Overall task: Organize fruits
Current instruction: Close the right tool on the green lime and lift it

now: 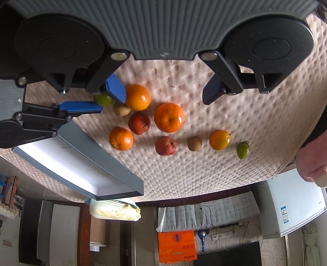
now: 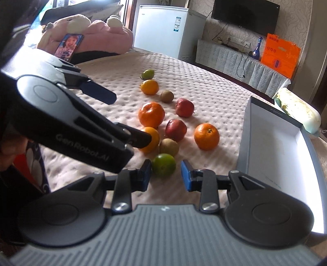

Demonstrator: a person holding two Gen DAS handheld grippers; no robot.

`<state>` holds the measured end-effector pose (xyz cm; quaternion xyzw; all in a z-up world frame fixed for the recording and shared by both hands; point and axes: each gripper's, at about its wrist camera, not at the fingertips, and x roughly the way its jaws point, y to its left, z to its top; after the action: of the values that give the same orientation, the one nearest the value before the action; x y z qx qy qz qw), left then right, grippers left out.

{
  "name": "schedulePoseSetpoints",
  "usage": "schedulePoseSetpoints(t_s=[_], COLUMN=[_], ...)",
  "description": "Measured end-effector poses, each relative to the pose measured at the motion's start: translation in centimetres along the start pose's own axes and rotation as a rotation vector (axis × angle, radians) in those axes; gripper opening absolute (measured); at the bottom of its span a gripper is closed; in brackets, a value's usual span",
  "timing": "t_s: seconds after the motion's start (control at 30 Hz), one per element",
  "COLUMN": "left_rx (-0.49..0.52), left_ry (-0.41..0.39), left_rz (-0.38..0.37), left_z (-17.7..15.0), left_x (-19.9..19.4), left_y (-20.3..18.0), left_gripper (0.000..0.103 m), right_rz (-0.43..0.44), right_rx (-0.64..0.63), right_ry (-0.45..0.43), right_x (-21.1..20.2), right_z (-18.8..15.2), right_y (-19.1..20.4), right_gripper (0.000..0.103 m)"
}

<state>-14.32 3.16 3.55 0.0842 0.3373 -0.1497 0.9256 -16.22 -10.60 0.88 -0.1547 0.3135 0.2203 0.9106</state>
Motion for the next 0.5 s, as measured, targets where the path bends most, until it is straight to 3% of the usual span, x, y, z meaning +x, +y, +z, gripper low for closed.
schedulePoseSetpoints(t_s=[0.07, 0.2, 0.33, 0.5], left_rx=[-0.008, -0.004, 0.004, 0.002], left_ry=[0.007, 0.001, 0.018, 0.031], left_rz=[-0.010, -0.025, -0.033, -0.033], left_z=[0.0, 0.1, 0.0, -0.1], left_x=[0.1, 0.0, 0.4, 1.1], left_y=[0.1, -0.2, -0.8, -1.3], left_gripper=[0.086, 0.085, 0.076, 0.073], right_rz=[0.008, 0.026, 0.010, 0.001], right_rx=[0.005, 0.022, 0.015, -0.004], right_ry=[0.003, 0.028, 0.034, 0.046], right_x=[0.1, -0.3, -1.2, -2.0], right_z=[0.1, 0.2, -0.2, -0.6], right_y=[-0.1, -0.4, -1.0, -1.3], right_gripper=[0.028, 0.028, 0.028, 0.028])
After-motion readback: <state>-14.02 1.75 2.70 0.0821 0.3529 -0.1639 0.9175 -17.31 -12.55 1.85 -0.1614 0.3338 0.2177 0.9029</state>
